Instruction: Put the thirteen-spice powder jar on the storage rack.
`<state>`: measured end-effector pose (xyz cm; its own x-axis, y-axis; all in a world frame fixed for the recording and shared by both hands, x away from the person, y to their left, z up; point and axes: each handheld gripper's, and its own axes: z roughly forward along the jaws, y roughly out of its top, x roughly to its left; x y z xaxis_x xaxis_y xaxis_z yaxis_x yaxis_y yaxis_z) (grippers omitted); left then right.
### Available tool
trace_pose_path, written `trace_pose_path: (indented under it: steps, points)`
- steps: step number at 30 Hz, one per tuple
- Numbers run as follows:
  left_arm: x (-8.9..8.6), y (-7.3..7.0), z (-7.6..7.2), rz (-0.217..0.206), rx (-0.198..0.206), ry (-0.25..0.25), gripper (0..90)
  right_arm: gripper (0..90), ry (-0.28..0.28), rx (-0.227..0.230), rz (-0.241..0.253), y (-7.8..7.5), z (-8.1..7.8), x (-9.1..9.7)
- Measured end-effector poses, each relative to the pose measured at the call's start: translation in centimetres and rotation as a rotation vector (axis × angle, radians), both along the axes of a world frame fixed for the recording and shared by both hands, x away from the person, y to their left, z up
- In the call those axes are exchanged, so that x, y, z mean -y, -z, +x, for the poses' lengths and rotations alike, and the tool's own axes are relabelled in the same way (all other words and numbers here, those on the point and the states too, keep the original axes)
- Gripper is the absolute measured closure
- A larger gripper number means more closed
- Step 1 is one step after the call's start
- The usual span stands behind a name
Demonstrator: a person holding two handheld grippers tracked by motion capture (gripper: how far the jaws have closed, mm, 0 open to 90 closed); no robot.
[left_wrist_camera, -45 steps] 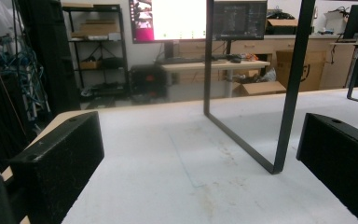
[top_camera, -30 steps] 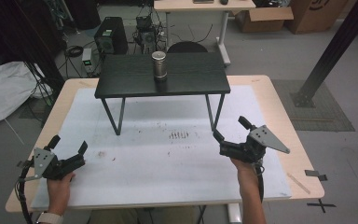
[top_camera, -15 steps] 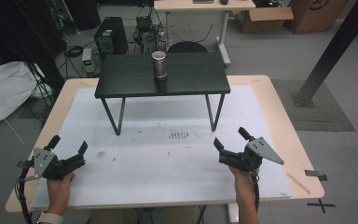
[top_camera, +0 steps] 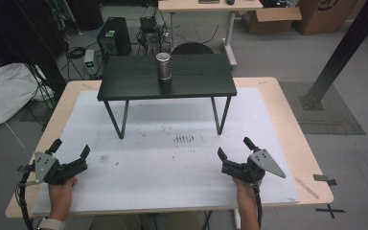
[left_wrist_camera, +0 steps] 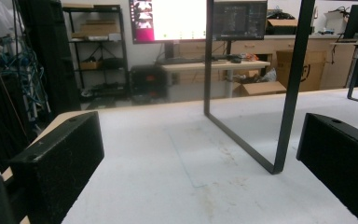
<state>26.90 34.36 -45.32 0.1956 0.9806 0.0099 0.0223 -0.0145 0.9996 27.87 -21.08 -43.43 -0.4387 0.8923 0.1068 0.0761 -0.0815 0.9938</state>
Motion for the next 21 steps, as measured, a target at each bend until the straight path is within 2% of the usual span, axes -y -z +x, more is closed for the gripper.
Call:
trace_pose_path:
  steps: [3, 6, 11, 13, 16, 21]
  points:
    - [0.0, 0.0, 0.0, 0.001, 0.0, 0.0, 1.1, 0.1, 0.008, 0.008, -0.016, 0.3, -0.3, -0.1]
    - [0.0, 0.0, 0.0, 0.0, 0.0, 0.0, 1.0, 0.1, 0.01, 0.01, -0.008, 0.6, -0.4, -0.2]
    - [0.0, 0.0, 0.0, 0.001, -0.001, -0.001, 1.1, 0.3, 0.019, -0.004, -0.01, 1.8, -0.7, -0.2]
    - [0.0, 0.0, 0.0, 0.001, -0.002, -0.002, 1.1, 0.6, 0.029, 0.015, -0.004, 1.8, -0.9, -0.2]
    - [0.0, 0.0, 0.0, 0.002, 0.0, -0.002, 1.1, 0.7, 0.029, 0.021, -0.002, 1.9, -0.9, -0.2]
    - [0.0, 0.0, 0.0, 0.001, -0.002, -0.004, 1.1, 0.8, 0.033, 0.048, -0.034, 1.9, -1.2, -0.5]
